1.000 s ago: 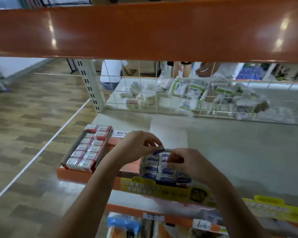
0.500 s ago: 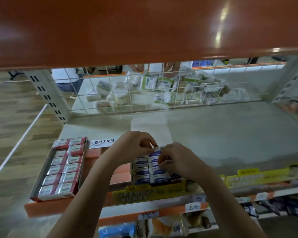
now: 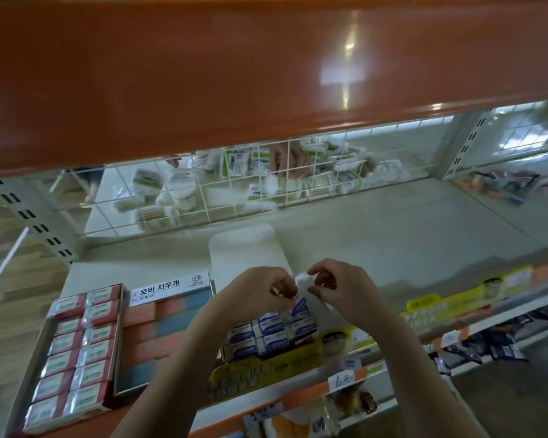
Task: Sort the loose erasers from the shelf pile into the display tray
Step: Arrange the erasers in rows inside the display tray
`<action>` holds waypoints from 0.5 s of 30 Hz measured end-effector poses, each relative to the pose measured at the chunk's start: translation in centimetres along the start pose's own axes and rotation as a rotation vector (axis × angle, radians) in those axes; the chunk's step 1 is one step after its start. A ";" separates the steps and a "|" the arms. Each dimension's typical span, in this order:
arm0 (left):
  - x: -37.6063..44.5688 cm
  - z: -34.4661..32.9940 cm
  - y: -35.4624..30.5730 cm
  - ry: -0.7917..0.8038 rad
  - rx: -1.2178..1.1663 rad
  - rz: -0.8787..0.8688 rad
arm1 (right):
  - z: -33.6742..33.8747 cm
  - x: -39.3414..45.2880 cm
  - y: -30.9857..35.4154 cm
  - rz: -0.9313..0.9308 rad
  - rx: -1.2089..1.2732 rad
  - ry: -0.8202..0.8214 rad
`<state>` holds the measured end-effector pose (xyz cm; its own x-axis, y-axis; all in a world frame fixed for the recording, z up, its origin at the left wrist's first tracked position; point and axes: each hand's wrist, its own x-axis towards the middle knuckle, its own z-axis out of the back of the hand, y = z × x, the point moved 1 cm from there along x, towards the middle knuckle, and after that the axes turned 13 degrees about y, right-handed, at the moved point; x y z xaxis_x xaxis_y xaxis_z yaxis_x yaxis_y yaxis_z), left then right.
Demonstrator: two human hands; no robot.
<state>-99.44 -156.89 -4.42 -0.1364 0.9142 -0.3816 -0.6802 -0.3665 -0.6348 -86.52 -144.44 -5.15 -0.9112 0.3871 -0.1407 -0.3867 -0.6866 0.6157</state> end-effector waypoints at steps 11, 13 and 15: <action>0.0 0.0 -0.8 0.113 0.148 -0.041 | -0.4 -0.3 0.0 -0.057 0.071 -0.037; -0.1 0.0 -1.0 0.130 0.206 -0.082 | -0.4 -0.4 0.1 -0.060 0.067 -0.041; -0.1 -0.1 -1.1 0.132 0.260 -0.120 | -0.4 -0.5 0.2 -0.061 0.074 -0.042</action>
<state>-98.61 -156.56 -3.75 0.0393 0.9115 -0.4094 -0.8494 -0.1853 -0.4942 -86.18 -145.00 -5.22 -0.8790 0.4532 -0.1483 -0.4284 -0.6139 0.6631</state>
